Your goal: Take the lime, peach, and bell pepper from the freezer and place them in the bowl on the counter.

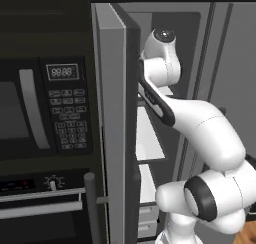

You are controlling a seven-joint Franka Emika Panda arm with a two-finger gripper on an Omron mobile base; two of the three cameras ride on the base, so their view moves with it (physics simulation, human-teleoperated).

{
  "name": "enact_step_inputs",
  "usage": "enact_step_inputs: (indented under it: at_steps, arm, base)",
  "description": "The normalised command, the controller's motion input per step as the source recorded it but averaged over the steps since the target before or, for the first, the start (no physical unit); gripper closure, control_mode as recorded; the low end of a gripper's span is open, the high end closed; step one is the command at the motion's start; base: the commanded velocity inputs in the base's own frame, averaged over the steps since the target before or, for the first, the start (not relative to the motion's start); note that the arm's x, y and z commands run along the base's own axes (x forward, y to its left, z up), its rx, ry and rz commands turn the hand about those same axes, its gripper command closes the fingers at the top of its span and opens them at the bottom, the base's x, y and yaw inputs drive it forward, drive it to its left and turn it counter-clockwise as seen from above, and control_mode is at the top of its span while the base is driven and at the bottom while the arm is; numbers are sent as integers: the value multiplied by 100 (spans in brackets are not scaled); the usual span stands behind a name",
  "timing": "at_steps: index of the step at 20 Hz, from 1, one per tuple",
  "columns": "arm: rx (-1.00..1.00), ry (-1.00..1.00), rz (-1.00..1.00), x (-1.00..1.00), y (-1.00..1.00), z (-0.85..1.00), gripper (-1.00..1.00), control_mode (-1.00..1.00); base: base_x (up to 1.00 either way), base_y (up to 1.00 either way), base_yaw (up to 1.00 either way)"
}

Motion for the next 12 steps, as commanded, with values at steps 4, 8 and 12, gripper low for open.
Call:
enact_step_inputs:
  at_steps: [4, 8, 12]
  arm:
    - [-7, 0, 0, 59, 3, -29, -100, -100]
    - [-9, 0, 0, 52, 0, -32, -100, -100]
    - [-6, 0, 0, 56, 3, -15, -100, -100]
  base:
    - [0, 0, 0]
    - [0, 0, 0]
    - [0, 0, 0]
